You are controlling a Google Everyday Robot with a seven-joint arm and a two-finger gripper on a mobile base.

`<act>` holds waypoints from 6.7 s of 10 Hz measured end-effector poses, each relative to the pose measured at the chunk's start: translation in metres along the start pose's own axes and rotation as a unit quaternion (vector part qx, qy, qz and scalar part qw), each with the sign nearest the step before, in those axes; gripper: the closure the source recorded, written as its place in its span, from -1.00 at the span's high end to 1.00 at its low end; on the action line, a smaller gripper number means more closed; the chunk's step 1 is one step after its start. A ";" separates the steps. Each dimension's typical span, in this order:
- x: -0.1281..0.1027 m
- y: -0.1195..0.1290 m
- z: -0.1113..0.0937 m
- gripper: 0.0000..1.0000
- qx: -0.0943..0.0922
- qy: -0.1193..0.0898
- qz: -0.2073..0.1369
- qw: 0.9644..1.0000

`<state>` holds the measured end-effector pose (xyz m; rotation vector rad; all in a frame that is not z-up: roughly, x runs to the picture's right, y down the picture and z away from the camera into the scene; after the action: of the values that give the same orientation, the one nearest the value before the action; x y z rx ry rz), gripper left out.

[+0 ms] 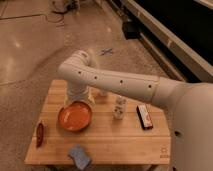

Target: Place the pepper in the ceramic bowl

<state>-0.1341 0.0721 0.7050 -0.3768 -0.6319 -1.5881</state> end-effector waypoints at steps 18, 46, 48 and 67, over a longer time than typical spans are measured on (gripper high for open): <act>0.000 0.000 0.000 0.60 0.000 0.000 0.000 1.000; -0.036 -0.233 0.175 0.60 0.023 -0.073 -0.178 0.981; -0.036 -0.234 0.187 0.60 0.023 -0.079 -0.181 0.980; 0.033 -0.197 0.120 -1.00 0.015 -0.053 -0.142 0.988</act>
<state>-0.3471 0.1221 0.7851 -0.3622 -0.8192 -1.8354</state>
